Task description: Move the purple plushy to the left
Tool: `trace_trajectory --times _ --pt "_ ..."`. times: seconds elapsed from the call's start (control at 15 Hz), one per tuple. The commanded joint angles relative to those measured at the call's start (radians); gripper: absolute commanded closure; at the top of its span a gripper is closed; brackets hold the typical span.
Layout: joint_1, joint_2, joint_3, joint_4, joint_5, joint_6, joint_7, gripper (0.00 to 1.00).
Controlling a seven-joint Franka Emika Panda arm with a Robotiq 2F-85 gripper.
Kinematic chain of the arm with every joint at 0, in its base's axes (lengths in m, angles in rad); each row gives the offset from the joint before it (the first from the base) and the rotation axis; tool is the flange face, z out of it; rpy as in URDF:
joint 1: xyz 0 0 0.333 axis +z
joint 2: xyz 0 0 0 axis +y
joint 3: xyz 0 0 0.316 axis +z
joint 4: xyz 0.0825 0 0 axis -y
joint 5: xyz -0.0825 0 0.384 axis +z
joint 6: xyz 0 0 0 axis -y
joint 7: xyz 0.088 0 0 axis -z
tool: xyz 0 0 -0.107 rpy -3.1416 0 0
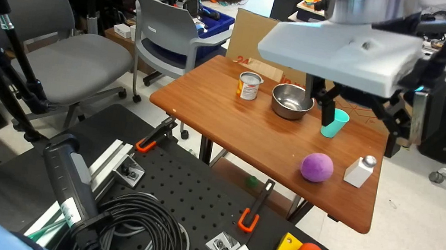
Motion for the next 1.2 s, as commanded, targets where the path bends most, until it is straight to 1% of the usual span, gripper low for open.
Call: trace_trajectory --times 0.0,0.2,0.4,0.6,0.8,0.93,1.13 --pt "0.04 0.154 -0.046 0.076 -0.061 -0.011 0.195 0.0" --pt "0.109 0.271 -0.113 0.135 -0.028 -0.019 0.29 0.0" --pt "0.19 0.387 -0.184 0.213 0.036 -0.012 0.326 0.0" --pt "0.26 0.496 -0.24 0.292 0.141 0.0 0.302 0.0" --pt "0.321 0.589 -0.281 0.354 0.245 0.012 0.26 0.0" --pt "0.354 0.639 -0.296 0.391 0.308 0.02 0.222 0.0" --pt "0.395 0.687 -0.314 0.424 0.355 0.055 0.141 0.0"
